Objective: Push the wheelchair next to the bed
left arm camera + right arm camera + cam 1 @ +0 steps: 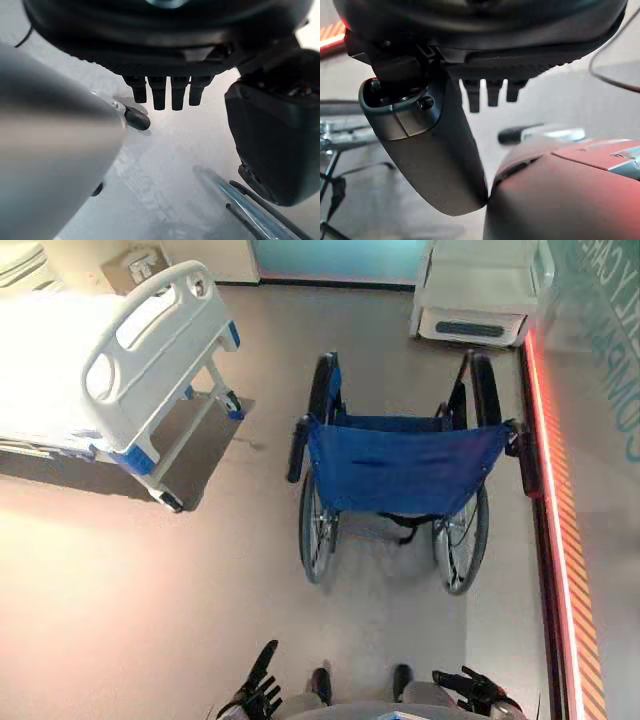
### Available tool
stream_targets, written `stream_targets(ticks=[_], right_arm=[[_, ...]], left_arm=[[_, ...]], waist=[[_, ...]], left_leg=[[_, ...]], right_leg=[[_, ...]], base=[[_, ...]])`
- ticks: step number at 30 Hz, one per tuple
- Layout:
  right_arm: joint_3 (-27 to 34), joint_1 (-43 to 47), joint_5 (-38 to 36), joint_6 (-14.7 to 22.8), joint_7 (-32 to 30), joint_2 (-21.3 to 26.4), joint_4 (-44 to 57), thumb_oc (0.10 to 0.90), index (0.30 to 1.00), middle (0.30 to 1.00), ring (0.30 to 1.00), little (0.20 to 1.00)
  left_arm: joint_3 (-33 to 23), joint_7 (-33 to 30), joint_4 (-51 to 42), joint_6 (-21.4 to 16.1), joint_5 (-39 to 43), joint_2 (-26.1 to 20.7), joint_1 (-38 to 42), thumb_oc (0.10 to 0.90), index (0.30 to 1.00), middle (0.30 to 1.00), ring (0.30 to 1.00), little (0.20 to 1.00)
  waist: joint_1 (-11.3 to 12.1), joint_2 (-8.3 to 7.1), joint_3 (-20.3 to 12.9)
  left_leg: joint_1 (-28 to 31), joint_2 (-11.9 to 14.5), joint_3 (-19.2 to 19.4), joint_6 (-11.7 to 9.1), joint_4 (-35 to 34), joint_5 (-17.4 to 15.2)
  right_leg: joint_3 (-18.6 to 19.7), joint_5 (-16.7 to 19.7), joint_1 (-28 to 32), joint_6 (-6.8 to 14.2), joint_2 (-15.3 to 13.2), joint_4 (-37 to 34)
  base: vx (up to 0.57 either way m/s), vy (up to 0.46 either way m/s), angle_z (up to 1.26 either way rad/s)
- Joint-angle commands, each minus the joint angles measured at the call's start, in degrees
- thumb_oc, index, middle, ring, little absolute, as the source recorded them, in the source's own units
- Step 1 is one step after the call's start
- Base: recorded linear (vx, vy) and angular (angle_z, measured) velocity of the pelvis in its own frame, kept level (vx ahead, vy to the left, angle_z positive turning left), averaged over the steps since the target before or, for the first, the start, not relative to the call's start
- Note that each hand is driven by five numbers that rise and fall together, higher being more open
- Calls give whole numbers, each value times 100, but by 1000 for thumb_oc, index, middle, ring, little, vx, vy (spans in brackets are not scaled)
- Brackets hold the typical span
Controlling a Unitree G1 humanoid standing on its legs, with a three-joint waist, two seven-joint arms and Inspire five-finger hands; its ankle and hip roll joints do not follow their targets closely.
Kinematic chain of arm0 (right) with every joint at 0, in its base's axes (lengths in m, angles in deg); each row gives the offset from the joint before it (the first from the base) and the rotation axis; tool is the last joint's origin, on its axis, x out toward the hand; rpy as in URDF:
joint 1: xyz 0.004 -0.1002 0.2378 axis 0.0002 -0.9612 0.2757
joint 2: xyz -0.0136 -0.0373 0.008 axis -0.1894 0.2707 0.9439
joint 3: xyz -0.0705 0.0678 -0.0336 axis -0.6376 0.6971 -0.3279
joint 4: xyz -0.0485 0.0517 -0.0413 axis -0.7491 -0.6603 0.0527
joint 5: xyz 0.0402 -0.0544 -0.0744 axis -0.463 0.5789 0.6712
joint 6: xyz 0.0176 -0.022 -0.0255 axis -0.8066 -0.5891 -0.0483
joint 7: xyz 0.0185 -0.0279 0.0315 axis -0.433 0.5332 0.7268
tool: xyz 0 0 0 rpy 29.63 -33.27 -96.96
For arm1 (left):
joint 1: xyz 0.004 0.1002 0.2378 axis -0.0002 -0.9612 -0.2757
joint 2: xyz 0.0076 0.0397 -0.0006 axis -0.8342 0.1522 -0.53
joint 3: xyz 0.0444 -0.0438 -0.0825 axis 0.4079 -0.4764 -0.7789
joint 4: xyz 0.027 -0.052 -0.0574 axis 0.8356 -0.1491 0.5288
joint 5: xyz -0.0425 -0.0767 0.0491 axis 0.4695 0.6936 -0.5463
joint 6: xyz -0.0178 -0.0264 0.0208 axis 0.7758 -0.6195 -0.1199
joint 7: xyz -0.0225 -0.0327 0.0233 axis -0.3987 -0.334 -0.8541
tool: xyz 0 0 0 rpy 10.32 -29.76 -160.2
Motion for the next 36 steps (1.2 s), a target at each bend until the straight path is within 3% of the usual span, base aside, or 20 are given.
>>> stream_targets(ticks=[1,19,30,32,34,36], right_arm=[[-311,13,112,28,78,-71,-4,800,900,900,900,900],[-88,15,-264,-181,113,-144,-484,800,900,900,900,900],[190,-10,-582,-8,-254,-82,-453,800,900,900,900,900],[321,-25,-876,186,-426,-36,-327,800,900,900,900,900],[644,-129,-1335,196,-965,125,486,800,900,900,900,900],[860,-246,-1303,201,-1233,244,1140,800,900,900,900,900]], left_arm=[[27,86,165,48,117,-120,300,800,900,900,900,900],[-108,159,512,98,113,-126,339,800,900,900,900,900],[-249,163,483,40,226,-196,326,800,900,900,900,900],[-347,136,402,10,369,-260,324,800,900,900,900,900],[-622,-72,-164,65,474,-432,250,800,900,900,900,900],[-810,-225,-662,99,492,-555,171,800,900,900,900,900]], waist=[[81,-207,111],[106,-225,6],[83,-225,-18],[83,-233,-15],[69,-264,-1],[51,-275,2]], left_leg=[[-110,14,-33,-177,61,-84],[47,33,-20,-189,24,-112],[94,37,-32,-199,5,-105],[108,41,-39,-207,5,-99],[132,56,-20,-204,12,-110],[127,67,-10,-191,5,-114]], right_leg=[[234,325,56,91,-237,-296],[209,302,240,86,-235,-364],[240,315,284,91,-221,-401],[245,323,297,97,-218,-399],[267,334,314,111,-215,-404],[296,347,301,112,-206,-419]], base=[[202,-231,-25],[7,1,1],[0,0,0],[0,0,0],[0,0,0],[0,0,0]])
